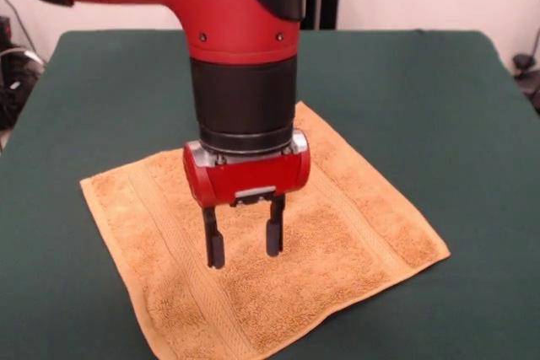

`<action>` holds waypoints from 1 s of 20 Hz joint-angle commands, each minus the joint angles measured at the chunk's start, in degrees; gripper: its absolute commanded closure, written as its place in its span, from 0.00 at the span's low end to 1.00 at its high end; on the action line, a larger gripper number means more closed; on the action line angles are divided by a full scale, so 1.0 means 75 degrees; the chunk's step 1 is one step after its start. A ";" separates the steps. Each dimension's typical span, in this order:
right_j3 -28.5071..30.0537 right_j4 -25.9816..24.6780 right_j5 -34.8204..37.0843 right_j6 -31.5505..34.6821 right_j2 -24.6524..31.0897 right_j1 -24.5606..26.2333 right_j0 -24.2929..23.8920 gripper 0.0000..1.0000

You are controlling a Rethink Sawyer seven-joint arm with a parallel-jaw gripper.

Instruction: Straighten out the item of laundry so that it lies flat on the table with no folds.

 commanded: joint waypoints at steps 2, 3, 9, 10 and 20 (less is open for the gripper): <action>-0.0023 0.0252 -0.0379 0.0948 0.0090 0.1084 0.0306 0.00; -0.0095 0.0265 -0.0352 0.0951 0.0078 0.1138 0.0323 0.00; -0.0982 0.0347 0.0084 0.0550 0.0277 0.1585 0.0423 0.00; -0.1222 0.0361 0.0234 0.0521 0.0282 0.1652 0.0485 0.00; -0.3125 0.0601 0.1706 -0.0379 0.0630 0.2158 0.0835 0.00</action>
